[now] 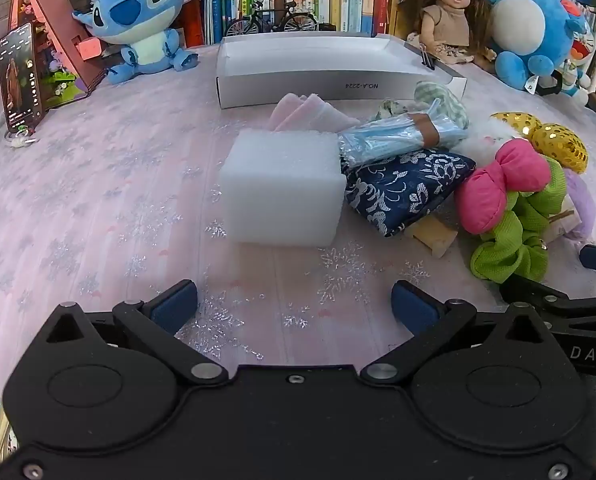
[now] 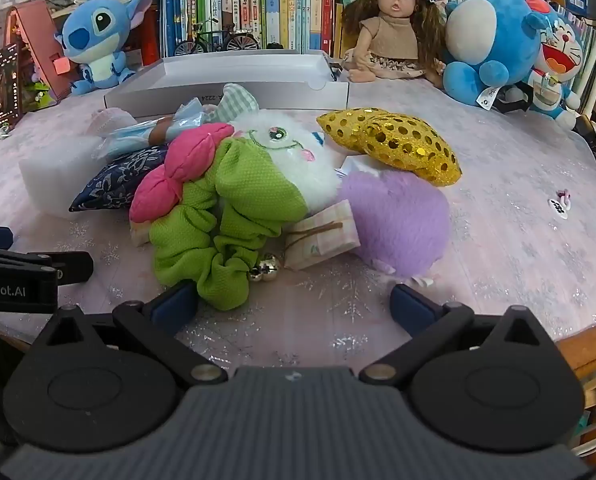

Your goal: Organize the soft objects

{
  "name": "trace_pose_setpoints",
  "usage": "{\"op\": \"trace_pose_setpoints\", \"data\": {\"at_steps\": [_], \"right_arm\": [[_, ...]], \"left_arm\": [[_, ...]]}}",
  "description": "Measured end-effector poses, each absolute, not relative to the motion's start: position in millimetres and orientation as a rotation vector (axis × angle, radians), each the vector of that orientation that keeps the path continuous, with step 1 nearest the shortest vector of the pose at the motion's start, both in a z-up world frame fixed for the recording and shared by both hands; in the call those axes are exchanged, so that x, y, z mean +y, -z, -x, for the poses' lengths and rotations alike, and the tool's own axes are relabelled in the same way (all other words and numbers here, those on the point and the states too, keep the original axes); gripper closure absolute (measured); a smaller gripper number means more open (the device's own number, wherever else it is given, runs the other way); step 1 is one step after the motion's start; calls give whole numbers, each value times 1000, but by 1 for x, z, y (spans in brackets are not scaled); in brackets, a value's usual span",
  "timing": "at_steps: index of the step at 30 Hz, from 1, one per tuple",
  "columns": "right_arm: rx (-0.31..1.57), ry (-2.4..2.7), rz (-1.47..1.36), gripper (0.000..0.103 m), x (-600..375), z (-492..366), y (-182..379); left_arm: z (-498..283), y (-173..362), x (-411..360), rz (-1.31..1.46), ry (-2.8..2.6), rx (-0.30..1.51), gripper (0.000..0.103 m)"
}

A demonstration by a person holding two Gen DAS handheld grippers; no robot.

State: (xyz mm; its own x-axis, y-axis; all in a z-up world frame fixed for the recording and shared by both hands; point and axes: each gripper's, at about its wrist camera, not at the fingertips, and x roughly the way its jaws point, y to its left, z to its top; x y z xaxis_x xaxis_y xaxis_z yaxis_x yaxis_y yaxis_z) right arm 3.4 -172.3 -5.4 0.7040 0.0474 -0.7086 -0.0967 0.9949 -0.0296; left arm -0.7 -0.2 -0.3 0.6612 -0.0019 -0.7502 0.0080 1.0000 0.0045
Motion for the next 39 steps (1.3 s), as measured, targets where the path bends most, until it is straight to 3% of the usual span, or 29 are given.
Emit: {"op": "trace_pose_setpoints", "data": {"at_steps": [39], "right_arm": [[786, -80, 69, 0, -172, -4, 5]], "left_arm": [[0, 0, 0, -7, 3, 850, 0]]}}
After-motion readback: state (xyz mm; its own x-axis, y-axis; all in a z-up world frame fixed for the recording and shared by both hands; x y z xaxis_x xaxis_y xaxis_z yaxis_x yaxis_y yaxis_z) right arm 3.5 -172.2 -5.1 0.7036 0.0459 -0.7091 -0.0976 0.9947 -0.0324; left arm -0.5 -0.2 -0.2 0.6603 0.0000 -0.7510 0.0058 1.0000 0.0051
